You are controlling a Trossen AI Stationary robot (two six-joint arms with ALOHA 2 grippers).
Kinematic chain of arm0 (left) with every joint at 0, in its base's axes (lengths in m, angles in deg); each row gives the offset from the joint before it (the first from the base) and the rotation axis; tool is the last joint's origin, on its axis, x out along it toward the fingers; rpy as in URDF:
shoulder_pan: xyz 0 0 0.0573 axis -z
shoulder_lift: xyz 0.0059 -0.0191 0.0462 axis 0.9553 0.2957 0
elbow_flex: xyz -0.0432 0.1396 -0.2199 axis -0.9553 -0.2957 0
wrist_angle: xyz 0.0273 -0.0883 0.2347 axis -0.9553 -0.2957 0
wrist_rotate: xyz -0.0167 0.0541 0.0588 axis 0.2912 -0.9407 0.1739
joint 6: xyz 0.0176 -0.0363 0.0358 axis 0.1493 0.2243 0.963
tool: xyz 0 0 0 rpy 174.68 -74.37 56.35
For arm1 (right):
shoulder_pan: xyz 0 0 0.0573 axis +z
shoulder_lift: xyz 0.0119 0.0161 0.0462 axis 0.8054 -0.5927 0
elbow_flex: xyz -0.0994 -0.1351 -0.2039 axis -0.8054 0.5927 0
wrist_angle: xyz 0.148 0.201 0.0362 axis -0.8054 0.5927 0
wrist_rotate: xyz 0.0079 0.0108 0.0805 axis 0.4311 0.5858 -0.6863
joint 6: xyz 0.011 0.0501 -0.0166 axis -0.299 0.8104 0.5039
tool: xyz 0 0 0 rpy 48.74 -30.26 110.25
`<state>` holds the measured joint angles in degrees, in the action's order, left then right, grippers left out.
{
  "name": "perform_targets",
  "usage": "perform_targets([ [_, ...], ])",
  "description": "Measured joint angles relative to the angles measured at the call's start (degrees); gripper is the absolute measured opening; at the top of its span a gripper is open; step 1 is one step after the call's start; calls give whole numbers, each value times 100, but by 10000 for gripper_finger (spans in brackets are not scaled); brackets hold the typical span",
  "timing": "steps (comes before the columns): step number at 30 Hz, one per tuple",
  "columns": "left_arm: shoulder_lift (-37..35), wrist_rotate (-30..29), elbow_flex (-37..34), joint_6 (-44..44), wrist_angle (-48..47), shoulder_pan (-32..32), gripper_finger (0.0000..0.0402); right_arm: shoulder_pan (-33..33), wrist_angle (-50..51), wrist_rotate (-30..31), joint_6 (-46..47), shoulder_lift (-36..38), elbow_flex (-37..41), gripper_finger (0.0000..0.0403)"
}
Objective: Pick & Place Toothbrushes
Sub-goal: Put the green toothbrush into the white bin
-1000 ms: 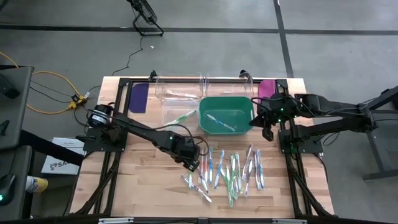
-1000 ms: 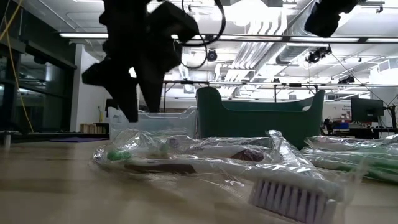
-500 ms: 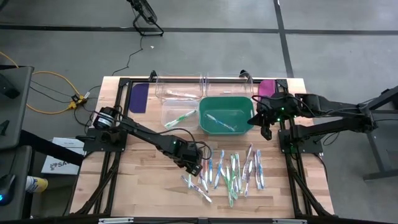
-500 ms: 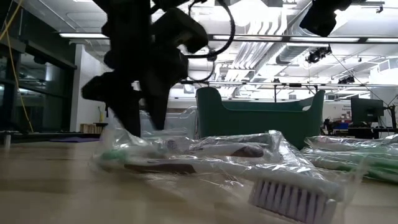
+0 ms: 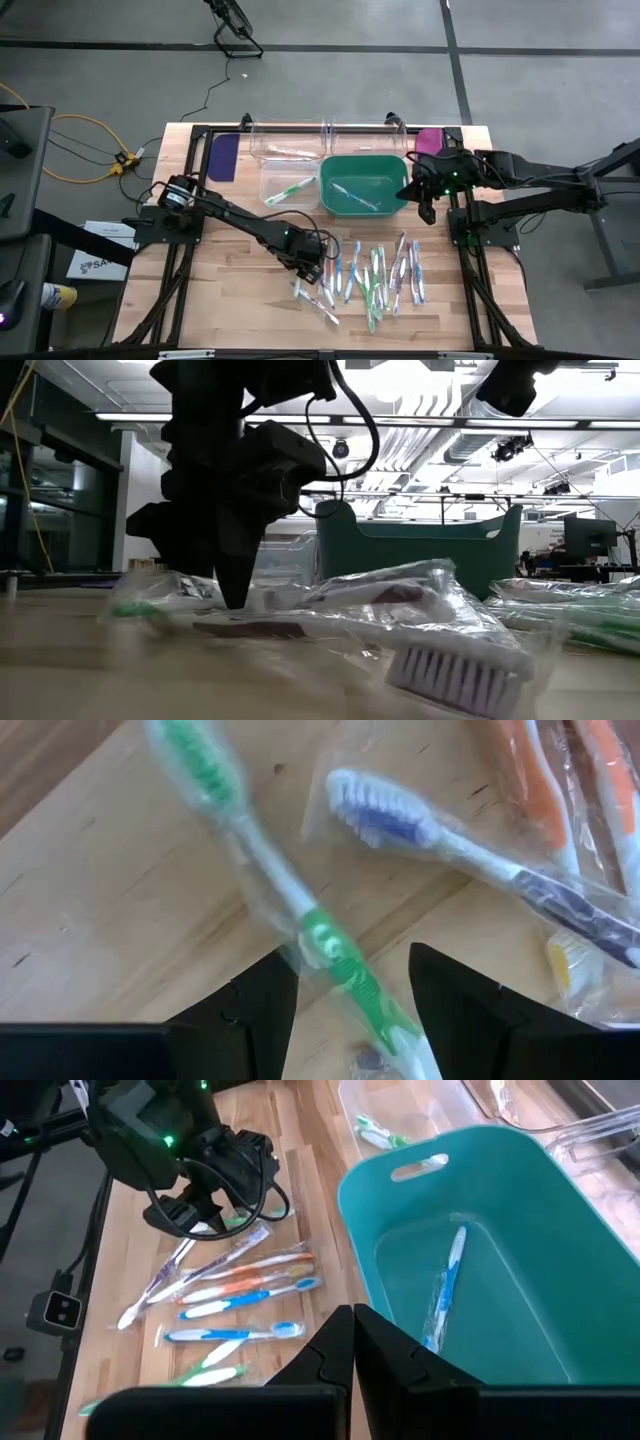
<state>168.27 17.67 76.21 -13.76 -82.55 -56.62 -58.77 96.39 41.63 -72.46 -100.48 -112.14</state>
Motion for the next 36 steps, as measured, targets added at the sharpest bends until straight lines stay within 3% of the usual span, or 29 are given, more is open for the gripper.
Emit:
perform_targets([
  [6,64,-96,0,148,-271,0,149,0,3,-10,0,0,0,4],
  [14,72,-113,-17,799,-466,-4,17,0,-12,-8,0,0,0,4],
  [21,-265,-60,-59,1633,-697,-69,11,0,-15,-10,0,0,0,4],
  [29,-1220,-649,-52,1893,-1673,-442,10,0,-34,-10,0,-2,0,4],
  [36,-2017,-1270,-37,3023,-2005,-965,10,0,-56,-10,0,-4,0,4],
])
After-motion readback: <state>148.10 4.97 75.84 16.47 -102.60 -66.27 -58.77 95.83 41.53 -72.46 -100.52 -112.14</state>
